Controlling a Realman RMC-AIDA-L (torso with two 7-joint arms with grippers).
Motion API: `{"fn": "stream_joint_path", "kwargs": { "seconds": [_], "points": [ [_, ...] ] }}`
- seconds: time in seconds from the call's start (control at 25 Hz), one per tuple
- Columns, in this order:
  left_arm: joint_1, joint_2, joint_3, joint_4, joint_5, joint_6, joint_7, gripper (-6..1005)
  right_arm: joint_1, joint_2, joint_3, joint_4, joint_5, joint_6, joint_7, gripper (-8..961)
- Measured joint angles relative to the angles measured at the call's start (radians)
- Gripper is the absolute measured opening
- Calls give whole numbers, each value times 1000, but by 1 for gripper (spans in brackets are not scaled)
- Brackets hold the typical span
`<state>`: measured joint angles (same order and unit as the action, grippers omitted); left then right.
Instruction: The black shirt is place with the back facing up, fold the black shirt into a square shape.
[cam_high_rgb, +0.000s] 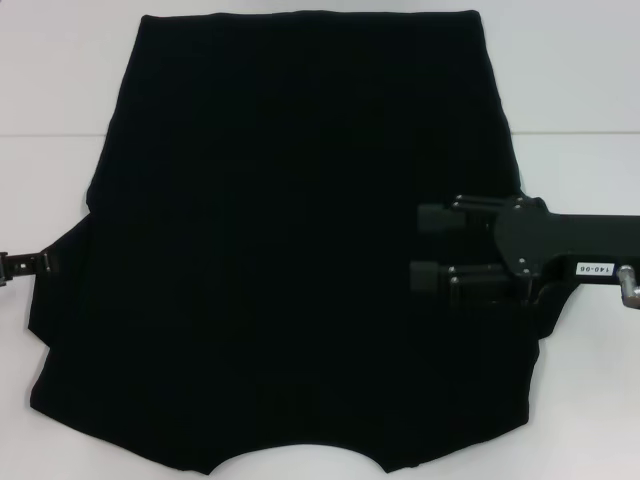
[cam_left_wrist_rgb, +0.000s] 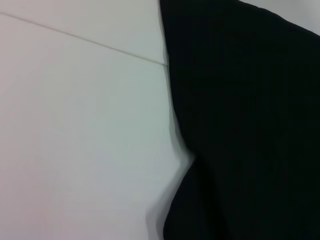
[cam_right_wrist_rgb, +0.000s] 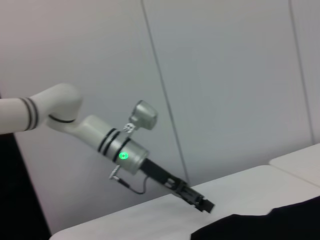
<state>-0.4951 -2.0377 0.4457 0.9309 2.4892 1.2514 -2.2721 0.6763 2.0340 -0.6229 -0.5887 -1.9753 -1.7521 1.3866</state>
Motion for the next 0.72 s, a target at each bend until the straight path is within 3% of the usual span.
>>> {"fn": "stream_joint_path", "kwargs": {
  "seconds": [0.72],
  "points": [
    [-5,-5,4,-48,51,-1,-31,867,-1,0,5,2,0,29,0,866]
  ]
}}
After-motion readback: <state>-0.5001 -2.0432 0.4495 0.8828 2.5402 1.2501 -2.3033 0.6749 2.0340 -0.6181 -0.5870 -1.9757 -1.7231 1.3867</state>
